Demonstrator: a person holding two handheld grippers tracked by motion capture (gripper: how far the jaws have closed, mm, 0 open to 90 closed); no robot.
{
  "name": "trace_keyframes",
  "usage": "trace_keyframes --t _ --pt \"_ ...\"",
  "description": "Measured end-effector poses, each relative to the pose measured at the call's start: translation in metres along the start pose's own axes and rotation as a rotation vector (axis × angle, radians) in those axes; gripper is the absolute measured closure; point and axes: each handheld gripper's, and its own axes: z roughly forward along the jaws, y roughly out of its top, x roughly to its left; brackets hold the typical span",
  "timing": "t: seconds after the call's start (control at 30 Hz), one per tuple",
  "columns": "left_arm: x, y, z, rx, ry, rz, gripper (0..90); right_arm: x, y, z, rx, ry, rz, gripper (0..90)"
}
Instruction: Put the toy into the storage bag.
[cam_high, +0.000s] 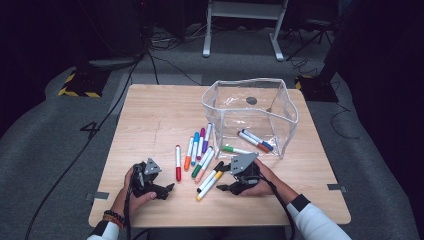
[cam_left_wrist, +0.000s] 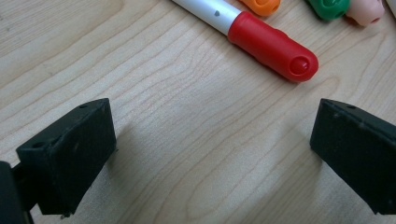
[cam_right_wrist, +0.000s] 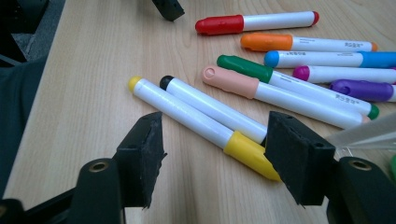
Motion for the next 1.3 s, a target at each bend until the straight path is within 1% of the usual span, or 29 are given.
trace_keyframes --t 0.03,0.1,0.17,0.23,0.37,0.47,0.53,0.6,0.67,0.73,0.8,0.83,0.87,0.97,1.1,1.13,1.2,1.3 --pt "0.0 0.0 0.0 0.0 0.0 0.0 0.5 -0.001 0.0 0.003 0.004 0.006 -0.005 40.1" --pt "0.0 0.0 0.0 0.0 0.001 -0.001 0.5 -0.002 0.001 0.009 0.009 0.021 -0.004 40.2" --pt "0.0 0.0 0.0 0.0 0.0 0.0 0.6 -0.003 0.001 0.014 0.025 0.024 -0.009 39.6" --pt "0.0 0.0 0.0 0.0 0.0 0.0 0.6 -0.005 0.0 0.018 0.032 0.027 -0.003 40.2" --pt "0.0 0.0 0.0 0.0 0.0 0.001 0.6 -0.008 -0.001 0.023 0.061 0.026 -0.007 40.6" --pt "0.0 0.0 0.0 0.0 0.0 0.0 0.6 -0.008 -0.002 0.025 0.073 0.04 -0.003 40.0" --pt "0.0 0.0 0.0 0.0 0.0 0.0 0.5 -0.007 -0.002 0.028 0.087 0.036 -0.01 40.9" --pt "0.0 0.0 0.0 0.0 0.0 -0.002 0.6 -0.005 -0.001 0.029 0.112 0.027 -0.007 41.6" --pt "0.0 0.0 0.0 0.0 0.0 -0.003 0.6 -0.001 -0.003 0.026 0.123 0.044 -0.005 43.7" --pt "-0.001 0.0 0.0 0.002 -0.002 0.006 0.6 0.002 -0.006 0.021 0.128 0.058 -0.003 44.3" --pt "-0.001 0.0 -0.001 0.002 -0.002 0.01 0.6 0.006 -0.014 0.015 0.144 0.064 0.003 45.2" --pt "-0.001 0.0 -0.001 0.004 -0.004 0.013 0.5 0.008 -0.018 0.012 0.152 0.066 0.016 45.4" --pt "-0.001 -0.001 -0.001 0.003 -0.002 0.013 0.6 0.009 -0.022 0.008 0.145 0.079 0.027 46.4" --pt "-0.002 -0.001 -0.001 0.004 -0.004 0.012 0.5 0.015 -0.031 -0.001 0.131 0.1 0.029 48.6" --pt "-0.002 -0.001 -0.001 0.003 -0.004 0.01 0.5 0.024 -0.032 -0.004 0.129 0.104 0.005 51.6" --pt "-0.002 -0.001 -0.001 0.004 -0.004 0.012 0.5 0.026 -0.032 -0.004 0.126 0.099 -0.002 54.4" --pt "-0.001 -0.001 -0.001 0.004 -0.004 0.012 0.5 0.027 -0.032 -0.004 0.12 0.103 -0.007 56.9" --pt "-0.002 -0.001 -0.001 0.003 -0.004 0.012 0.5 0.029 -0.032 -0.004 0.11 0.116 -0.024 68.8"
